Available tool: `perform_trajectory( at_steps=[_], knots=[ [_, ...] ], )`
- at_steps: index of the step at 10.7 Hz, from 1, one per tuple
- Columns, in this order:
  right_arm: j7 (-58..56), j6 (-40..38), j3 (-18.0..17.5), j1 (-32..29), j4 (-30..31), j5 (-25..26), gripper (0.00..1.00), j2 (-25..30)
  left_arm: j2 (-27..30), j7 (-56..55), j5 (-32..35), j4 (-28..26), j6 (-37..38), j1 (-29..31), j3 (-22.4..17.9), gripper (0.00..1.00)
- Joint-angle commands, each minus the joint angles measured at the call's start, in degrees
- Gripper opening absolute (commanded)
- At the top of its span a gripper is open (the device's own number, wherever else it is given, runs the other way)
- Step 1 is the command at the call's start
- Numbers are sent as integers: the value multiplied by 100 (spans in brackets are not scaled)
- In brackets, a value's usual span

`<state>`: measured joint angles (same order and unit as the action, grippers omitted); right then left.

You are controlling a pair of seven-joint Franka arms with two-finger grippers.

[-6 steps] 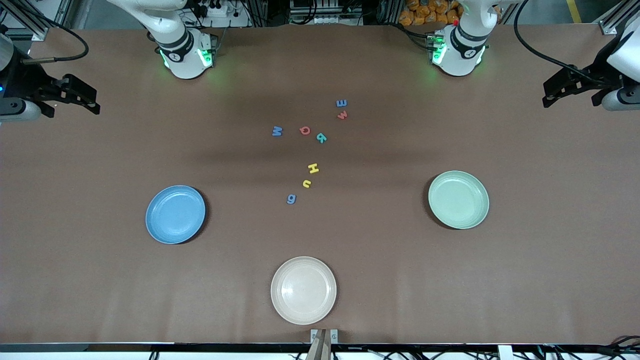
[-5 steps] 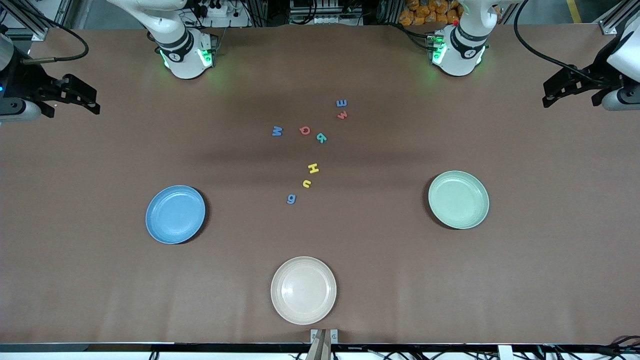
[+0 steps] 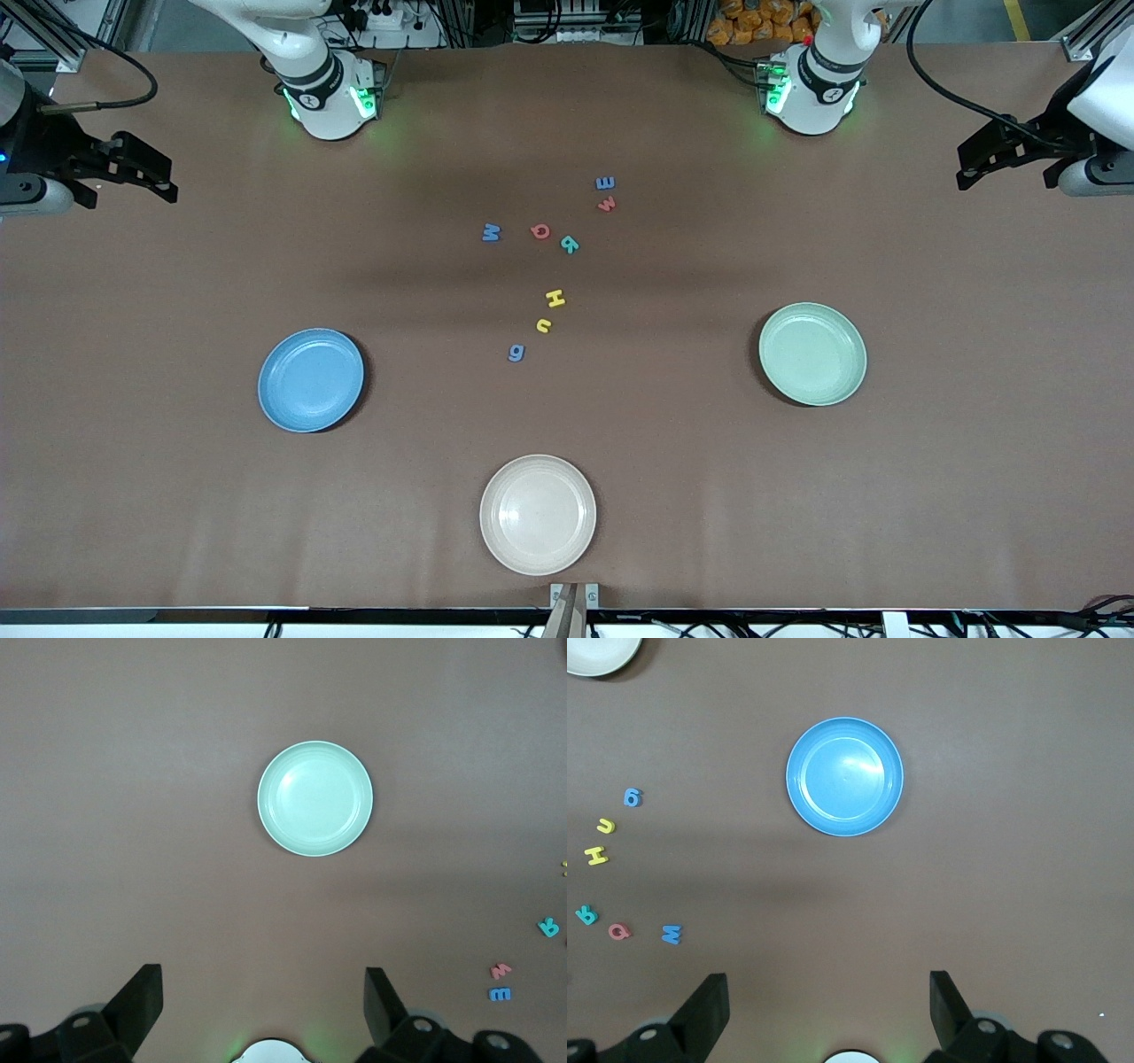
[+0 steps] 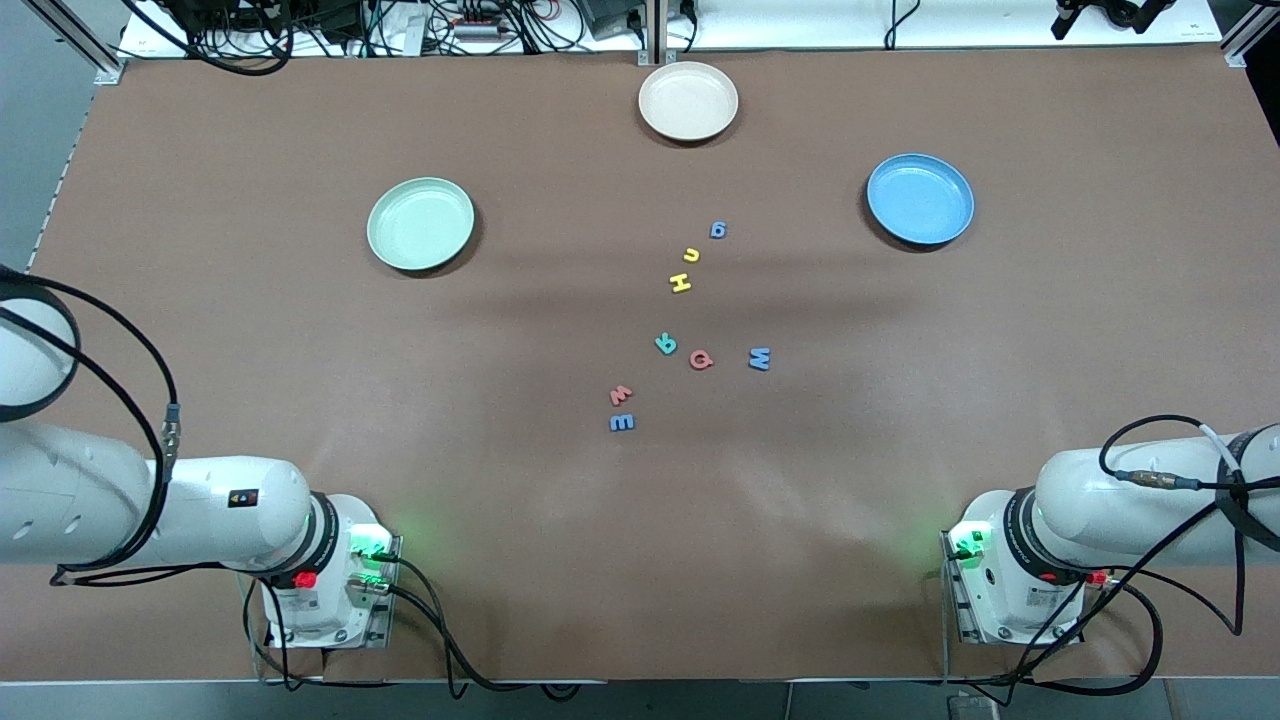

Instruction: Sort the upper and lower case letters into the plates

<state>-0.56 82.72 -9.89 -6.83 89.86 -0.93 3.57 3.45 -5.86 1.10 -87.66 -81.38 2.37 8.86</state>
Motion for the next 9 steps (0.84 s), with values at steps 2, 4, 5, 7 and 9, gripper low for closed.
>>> perform_trajectory(
  at_steps=[2,4,5,7,9],
  knots=[
    [65,33,-21,-12,58,-74,100,30,-11,49,-127,-119,87,-44,150,100],
    [65,77,-21,102,58,-30,100,30,-19,23,-345,-260,26,-44,265,100],
    [65,86,-21,103,58,-30,100,21,-80,23,-486,-382,-61,-44,274,100],
    [65,86,-21,111,49,-30,100,4,-133,-47,-549,-515,-212,-88,545,100],
    [65,173,-21,155,40,-21,100,3,-134,-126,-480,-621,-229,-88,809,100]
  ],
)
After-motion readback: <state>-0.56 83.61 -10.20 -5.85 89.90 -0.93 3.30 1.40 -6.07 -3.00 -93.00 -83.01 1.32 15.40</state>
